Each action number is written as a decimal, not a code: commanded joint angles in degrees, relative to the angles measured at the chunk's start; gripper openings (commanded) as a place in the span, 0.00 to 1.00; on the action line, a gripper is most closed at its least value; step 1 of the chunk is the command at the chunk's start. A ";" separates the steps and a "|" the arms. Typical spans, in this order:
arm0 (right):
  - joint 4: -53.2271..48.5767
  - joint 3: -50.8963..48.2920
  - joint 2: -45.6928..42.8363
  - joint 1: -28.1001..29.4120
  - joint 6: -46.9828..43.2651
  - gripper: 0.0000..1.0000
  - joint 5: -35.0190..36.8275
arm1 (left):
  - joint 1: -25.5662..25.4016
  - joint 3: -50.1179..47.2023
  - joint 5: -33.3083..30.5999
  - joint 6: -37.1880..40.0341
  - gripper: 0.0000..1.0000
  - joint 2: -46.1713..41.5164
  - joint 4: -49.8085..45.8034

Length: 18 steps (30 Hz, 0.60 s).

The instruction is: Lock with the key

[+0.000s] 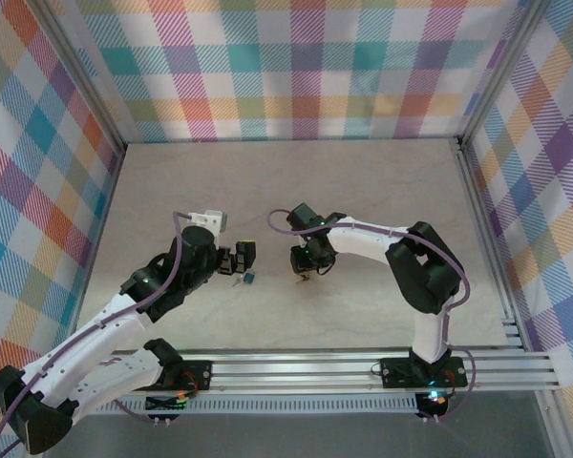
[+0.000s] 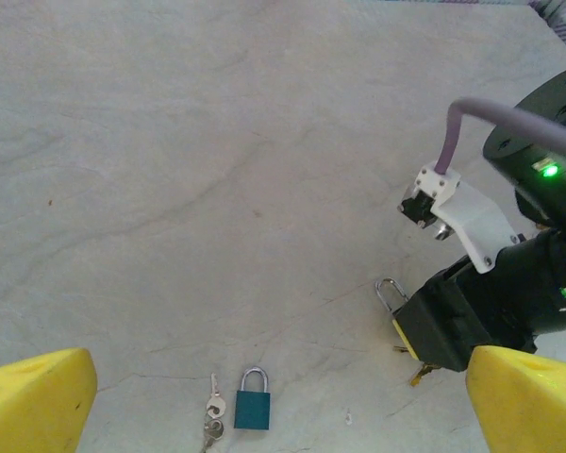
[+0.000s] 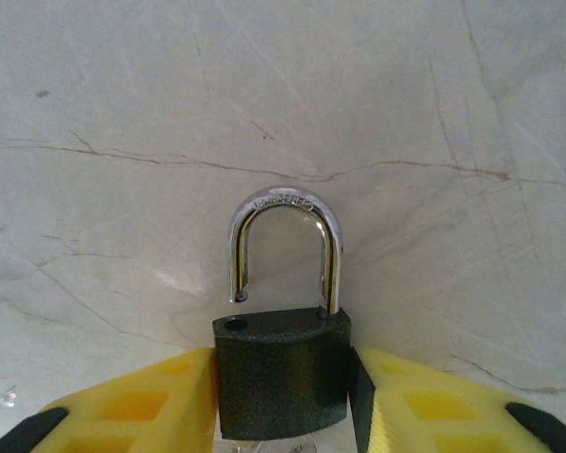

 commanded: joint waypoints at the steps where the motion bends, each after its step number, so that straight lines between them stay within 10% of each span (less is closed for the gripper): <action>1: -3.43 0.50 2.05 0.33 0.31 0.41 1.64 | 0.55 -0.91 -0.77 0.92 1.00 -0.94 -0.01; 18: -2.77 0.23 3.17 0.77 0.39 0.34 1.93 | 0.58 -1.10 -0.83 1.13 1.00 -1.40 -0.09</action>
